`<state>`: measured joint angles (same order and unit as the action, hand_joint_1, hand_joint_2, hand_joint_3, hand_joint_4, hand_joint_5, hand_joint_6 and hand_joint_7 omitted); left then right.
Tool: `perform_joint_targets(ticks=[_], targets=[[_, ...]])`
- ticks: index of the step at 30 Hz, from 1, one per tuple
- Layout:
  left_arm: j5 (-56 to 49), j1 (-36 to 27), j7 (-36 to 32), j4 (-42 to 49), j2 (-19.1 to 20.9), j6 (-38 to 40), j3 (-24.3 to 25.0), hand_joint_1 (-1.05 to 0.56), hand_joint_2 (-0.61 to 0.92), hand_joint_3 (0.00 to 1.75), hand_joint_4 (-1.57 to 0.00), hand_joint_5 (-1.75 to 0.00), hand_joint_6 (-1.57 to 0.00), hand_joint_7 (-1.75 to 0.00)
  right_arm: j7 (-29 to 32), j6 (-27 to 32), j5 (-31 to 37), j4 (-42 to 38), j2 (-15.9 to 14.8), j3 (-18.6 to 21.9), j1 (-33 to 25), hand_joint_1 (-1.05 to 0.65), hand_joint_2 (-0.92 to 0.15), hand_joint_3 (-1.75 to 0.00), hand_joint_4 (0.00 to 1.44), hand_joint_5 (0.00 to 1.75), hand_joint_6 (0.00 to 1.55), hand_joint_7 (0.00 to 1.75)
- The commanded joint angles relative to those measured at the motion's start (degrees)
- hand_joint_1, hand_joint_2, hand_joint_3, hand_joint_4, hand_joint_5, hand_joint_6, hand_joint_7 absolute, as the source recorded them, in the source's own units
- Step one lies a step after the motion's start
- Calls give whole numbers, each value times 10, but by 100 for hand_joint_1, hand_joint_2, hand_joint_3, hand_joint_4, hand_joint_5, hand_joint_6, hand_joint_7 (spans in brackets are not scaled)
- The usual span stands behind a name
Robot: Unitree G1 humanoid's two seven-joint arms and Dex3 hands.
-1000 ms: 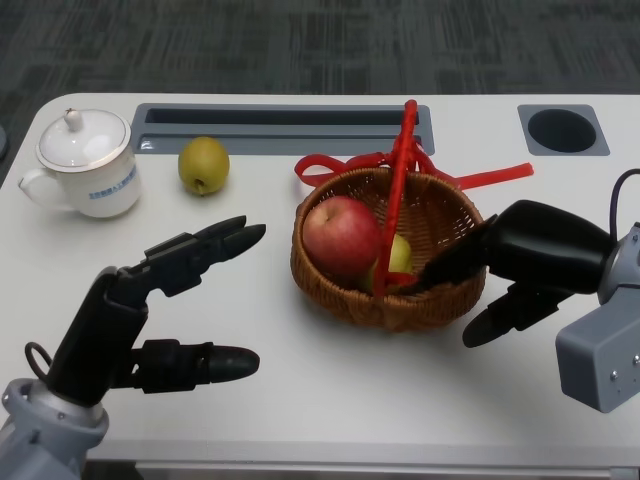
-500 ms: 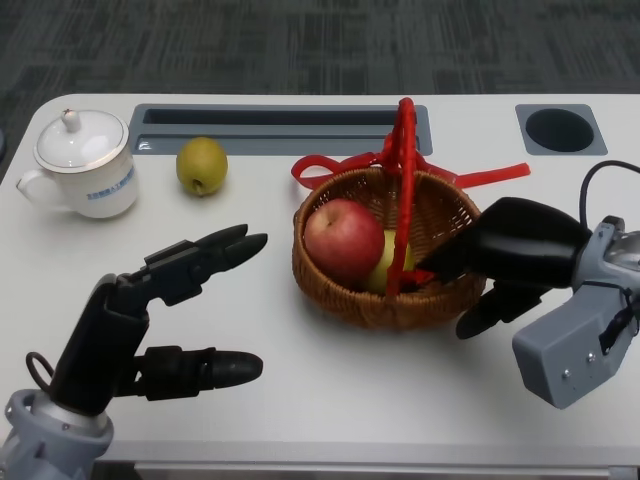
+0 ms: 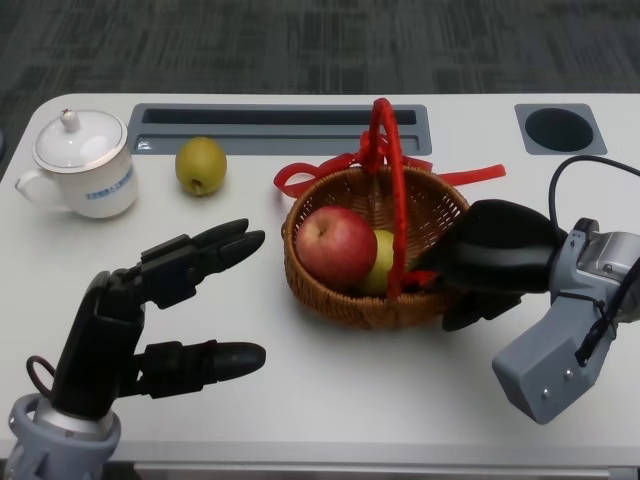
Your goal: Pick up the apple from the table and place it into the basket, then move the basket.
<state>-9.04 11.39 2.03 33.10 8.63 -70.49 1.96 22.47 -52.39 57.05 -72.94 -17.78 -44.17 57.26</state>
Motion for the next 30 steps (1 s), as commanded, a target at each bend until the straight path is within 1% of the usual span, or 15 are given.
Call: perform_joint_targets(ticks=[1, 5, 8, 11, 14, 17, 20, 23, 26, 28, 30], targets=[[-8, -4, -15, 0, 3, -7, 13, -58, 80, 1, -70, -4, -76, -2, -5, 4, -22, -8, -9, 15, 15, -16, -92, -11, 98, 2, 84, 1], [-14, -3, -18, 0, 3, -5, 17, -56, 80, 0, -73, -4, -77, -2, -34, 3, -40, -13, -13, 29, 14, -18, -92, -11, 97, 1, 82, 0], [-12, -2, -19, 1, 1, -3, 16, -55, 80, 0, -75, -4, -78, -1, -26, 12, -36, -14, -17, 26, 16, -20, -92, -17, 96, 1, 82, 0], [-13, -1, -20, 2, 1, -3, 16, -54, 80, 0, -78, -5, -78, -1, -10, 33, -27, -18, -20, 23, 21, -21, -92, -20, 96, 1, 83, 1], [-18, -1, -22, 1, 1, -2, 18, -54, 80, 0, -81, -5, -79, -1, -17, 63, -29, -29, -22, 27, 30, -20, -92, -20, 94, 1, 82, 0], [-16, -2, -23, 3, 2, -4, 18, -55, 80, 0, -84, -5, -80, -1, -36, 103, -45, -43, -21, 43, 33, -19, -92, -14, 94, 1, 82, 0], [-14, -3, -24, 2, 3, -9, 18, -54, 80, 0, -87, -5, -81, -1, -60, 154, -64, -55, -14, 64, 31, -19, -92, -9, 97, 2, 84, 1], [-14, -8, -25, -2, 6, -16, 21, -54, 80, 0, -88, -5, -82, -1, -87, 215, -78, -62, -4, 80, 32, -19, -92, -11, 97, 1, 84, 0], [-16, -16, -27, -8, 7, -24, 27, -55, 80, 0, -91, -5, -83, -2, -114, 284, -88, -68, 4, 92, 39, -24, -92, -16, 97, 2, 82, 0], [-14, -22, -26, -10, 10, -31, 29, -56, 80, 0, -92, -5, -84, -1, -124, 317, -97, -70, 5, 104, 44, -24, -92, -17, 97, 1, 83, 1], [-10, -28, -24, -10, 14, -39, 29, -55, 81, 0, -93, -4, -84, -1, -126, 337, -108, -71, 4, 118, 44, -22, -92, -15, 96, 1, 87, 2]])
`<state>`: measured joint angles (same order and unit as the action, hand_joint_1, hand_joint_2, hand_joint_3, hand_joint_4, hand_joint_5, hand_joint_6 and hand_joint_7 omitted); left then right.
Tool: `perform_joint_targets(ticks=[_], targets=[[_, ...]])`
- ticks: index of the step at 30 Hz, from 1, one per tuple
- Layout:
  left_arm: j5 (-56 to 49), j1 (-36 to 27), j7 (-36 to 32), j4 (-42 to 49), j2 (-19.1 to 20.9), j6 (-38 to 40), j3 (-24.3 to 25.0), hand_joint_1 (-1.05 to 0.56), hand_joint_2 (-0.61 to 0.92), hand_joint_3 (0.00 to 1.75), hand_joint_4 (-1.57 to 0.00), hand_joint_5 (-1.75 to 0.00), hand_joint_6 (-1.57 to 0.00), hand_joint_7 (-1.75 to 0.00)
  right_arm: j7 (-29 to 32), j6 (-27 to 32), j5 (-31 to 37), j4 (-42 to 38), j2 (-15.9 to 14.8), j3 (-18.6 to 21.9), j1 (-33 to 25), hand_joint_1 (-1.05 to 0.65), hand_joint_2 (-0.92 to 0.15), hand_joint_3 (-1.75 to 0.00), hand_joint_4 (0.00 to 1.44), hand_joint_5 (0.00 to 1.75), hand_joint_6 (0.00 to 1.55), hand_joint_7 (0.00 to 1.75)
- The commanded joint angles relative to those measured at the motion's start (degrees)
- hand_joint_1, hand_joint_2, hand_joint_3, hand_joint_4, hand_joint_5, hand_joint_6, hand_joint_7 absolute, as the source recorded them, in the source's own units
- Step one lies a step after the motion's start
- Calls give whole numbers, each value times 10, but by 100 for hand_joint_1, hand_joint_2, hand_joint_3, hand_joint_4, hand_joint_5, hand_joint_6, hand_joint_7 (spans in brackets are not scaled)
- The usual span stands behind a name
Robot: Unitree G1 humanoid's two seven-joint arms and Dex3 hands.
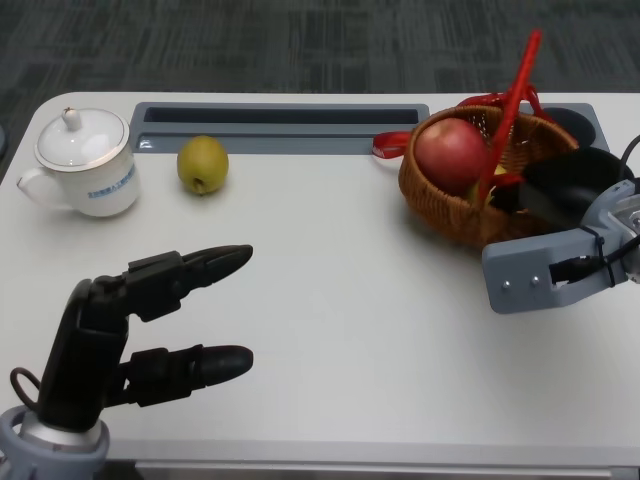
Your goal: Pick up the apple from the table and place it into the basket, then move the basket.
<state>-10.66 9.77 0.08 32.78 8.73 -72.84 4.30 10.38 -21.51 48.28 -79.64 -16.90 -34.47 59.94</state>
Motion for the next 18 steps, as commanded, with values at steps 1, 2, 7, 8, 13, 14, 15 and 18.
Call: perform_joint_targets(ticks=[1, 2, 7, 8, 13, 14, 15, 18], targets=[[11, -15, -3, -8, 14, -18, 4, -55, 80, 0, -93, -4, -84, -1, -9, 39, -26, -5, -4, 29, 17, -21, -92, -14, 96, 1, 88, 3], [17, -19, -1, -8, 16, -20, 2, -54, 80, 0, -93, -4, -85, -2, -15, 52, -32, -6, -2, 36, 17, -22, -92, -15, 95, 1, 88, 2], [36, -41, 8, -18, 27, -26, -5, -52, 80, 0, -95, -4, -88, -2, -43, 112, -54, -8, 14, 65, 12, -23, -92, -13, 91, 0, 82, 0], [37, -44, 8, -20, 29, -28, -4, -52, 80, 0, -96, -4, -88, -2, -45, 121, -59, -8, 17, 72, 11, -23, -92, -12, 91, 1, 81, 0], [38, -61, 10, -25, 36, -30, -2, -53, 81, 1, -97, -3, -89, -2, -40, 140, -70, -7, 24, 93, 4, -27, -92, -14, 93, 1, 81, 1], [41, -65, 11, -26, 37, -28, -3, -54, 81, 0, -97, -3, -89, -1, -39, 140, -72, -7, 24, 96, 2, -28, -92, -15, 93, 1, 81, 1], [43, -68, 11, -27, 38, -27, -3, -54, 81, 0, -97, -3, -89, -1, -39, 141, -73, -7, 24, 99, 2, -28, -92, -15, 93, 1, 80, 0], [47, -72, 14, -31, 39, -21, -6, -54, 81, 0, -98, -2, -89, -1, -41, 142, -70, -7, 23, 100, 1, -32, -92, -10, 96, 2, 79, 0]])
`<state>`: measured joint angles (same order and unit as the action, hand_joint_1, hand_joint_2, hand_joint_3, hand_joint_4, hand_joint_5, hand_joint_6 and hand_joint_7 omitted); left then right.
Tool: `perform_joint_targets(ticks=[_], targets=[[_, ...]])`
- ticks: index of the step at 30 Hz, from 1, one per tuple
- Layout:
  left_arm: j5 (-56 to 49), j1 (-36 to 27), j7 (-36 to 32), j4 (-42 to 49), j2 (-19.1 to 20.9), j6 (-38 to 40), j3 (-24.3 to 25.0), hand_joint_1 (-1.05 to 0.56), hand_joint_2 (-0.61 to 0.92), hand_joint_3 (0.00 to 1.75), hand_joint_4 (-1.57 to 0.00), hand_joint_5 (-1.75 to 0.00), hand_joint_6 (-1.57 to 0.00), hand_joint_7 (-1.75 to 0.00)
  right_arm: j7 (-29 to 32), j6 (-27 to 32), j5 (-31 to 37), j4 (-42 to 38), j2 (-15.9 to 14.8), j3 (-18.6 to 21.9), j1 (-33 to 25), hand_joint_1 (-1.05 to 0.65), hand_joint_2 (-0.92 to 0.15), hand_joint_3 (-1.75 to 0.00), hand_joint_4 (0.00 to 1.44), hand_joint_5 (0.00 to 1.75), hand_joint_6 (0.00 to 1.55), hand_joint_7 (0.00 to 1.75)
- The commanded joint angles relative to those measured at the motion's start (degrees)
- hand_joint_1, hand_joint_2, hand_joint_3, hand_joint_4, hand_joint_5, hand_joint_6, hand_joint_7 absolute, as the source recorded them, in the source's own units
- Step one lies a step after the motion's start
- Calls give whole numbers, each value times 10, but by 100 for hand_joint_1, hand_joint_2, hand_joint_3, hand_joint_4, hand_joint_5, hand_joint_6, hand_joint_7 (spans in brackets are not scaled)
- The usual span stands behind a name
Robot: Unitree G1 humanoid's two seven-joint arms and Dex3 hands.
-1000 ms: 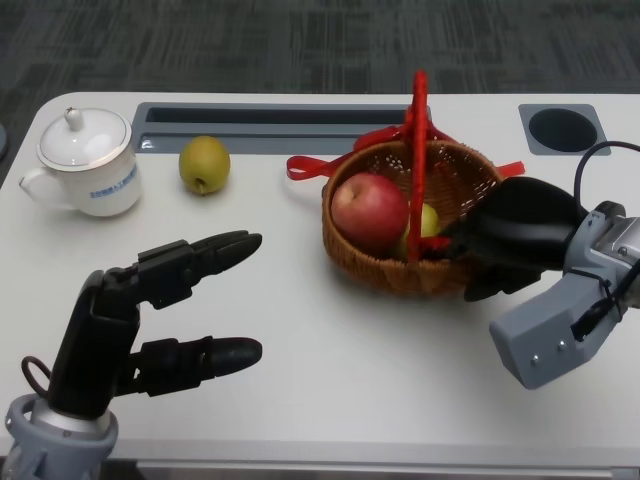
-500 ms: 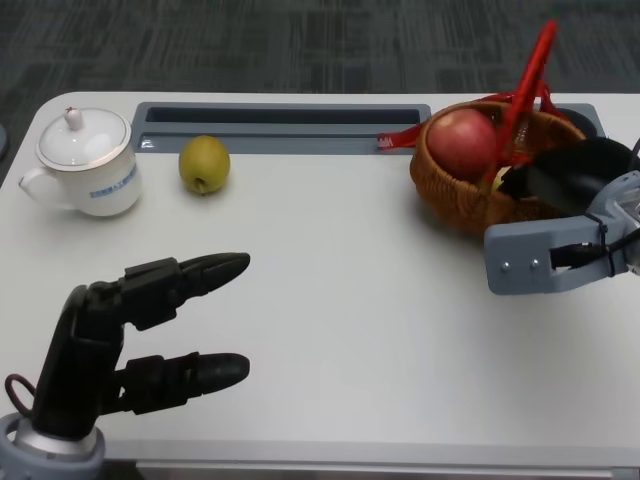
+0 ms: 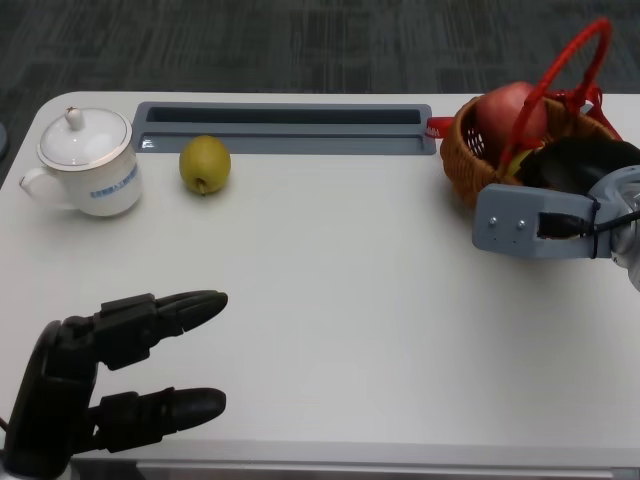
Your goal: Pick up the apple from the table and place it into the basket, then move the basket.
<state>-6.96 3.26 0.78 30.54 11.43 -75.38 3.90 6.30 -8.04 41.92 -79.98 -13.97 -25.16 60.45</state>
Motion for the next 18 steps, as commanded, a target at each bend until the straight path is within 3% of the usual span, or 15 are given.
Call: perform_joint_targets(ticks=[1, 11, 18], targets=[[9, -7, 8, -8, 11, 6, -2, -53, 82, 0, -98, -2, -89, -1, -2, 5, -5, -4, -6, 6, -4, -33, -92, -8, 97, 2, 79, 0], [-11, 9, 7, 0, 4, 12, -3, -55, 82, 0, -100, -2, -92, -1, -13, -21, 10, -2, -8, -10, -1, -46, -92, -3, 83, 0, 73, 0], [9, 18, 16, 4, 8, 14, -24, -55, 81, 0, -101, -1, -92, -1, 0, -58, 5, 3, -15, -5, 0, -74, -84, 0, 66, 0, 63, 0]])
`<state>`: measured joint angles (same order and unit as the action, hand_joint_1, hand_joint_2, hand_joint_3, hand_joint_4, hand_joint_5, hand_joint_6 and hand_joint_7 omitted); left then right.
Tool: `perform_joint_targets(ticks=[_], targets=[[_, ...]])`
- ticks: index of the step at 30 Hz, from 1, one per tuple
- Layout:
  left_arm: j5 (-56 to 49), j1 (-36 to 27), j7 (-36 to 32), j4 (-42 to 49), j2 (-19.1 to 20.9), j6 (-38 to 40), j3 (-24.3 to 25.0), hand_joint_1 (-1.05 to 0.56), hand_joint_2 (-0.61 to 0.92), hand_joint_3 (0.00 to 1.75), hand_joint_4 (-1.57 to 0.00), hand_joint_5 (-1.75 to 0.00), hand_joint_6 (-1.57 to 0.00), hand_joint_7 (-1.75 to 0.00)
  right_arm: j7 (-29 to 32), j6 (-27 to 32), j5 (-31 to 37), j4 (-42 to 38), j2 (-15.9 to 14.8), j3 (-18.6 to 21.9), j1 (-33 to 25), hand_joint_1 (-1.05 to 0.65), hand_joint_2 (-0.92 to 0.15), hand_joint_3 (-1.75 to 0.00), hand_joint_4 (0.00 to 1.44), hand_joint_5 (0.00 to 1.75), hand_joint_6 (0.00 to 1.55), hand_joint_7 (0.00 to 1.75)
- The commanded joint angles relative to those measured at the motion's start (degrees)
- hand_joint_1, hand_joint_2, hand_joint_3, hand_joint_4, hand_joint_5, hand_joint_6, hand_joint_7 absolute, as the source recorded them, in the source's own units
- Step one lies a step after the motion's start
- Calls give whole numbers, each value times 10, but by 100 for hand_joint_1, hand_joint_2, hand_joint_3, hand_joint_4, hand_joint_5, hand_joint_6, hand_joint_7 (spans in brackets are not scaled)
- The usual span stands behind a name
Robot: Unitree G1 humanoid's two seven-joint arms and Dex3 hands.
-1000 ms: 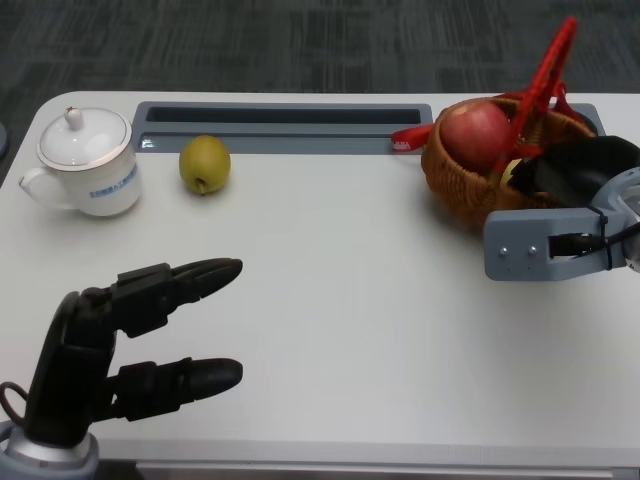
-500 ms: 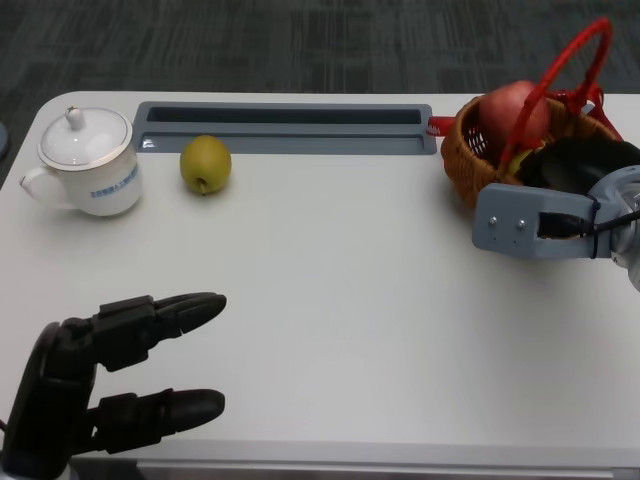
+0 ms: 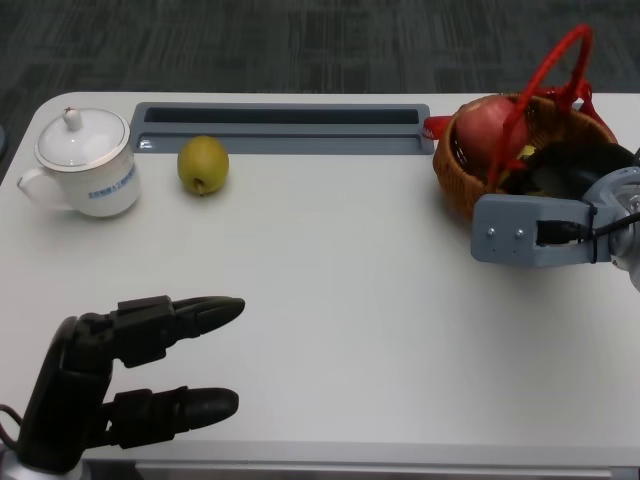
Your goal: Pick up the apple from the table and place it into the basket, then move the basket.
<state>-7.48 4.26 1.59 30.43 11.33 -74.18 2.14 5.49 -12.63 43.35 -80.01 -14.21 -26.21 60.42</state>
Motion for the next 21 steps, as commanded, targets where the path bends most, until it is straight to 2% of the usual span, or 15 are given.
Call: perform_joint_targets(ticks=[1, 5, 8, 16, 21], targets=[[17, 9, 10, 6, 10, 2, -8, -55, 81, 0, -101, -1, -92, 0, 5, -17, -14, 4, -14, 10, 0, -79, -84, 0, 63, 0, 61, 0], [18, 17, 13, 10, 9, 0, -12, -56, 81, 0, -103, -2, -93, -1, -30, -37, -43, 6, -24, 36, 0, -92, -83, 0, 47, 0, 45, 0], [21, 21, 17, 12, 9, 1, -17, -56, 81, 0, -104, -2, -94, -1, -56, -47, -69, 8, -34, 58, 0, -96, -83, 0, 40, 0, 38, 0], [44, 29, 29, 17, 11, -7, -31, -55, 80, 0, -109, -3, -101, -3, -84, -82, -127, 15, -68, 111, -18, -101, -84, 0, 34, 0, 28, 0], [55, 29, 38, 17, 17, -8, -32, -55, 80, 0, -109, -2, -102, -2, -88, -104, -166, 21, -85, 149, -41, -95, -81, 0, 34, 1, 31, 1]])
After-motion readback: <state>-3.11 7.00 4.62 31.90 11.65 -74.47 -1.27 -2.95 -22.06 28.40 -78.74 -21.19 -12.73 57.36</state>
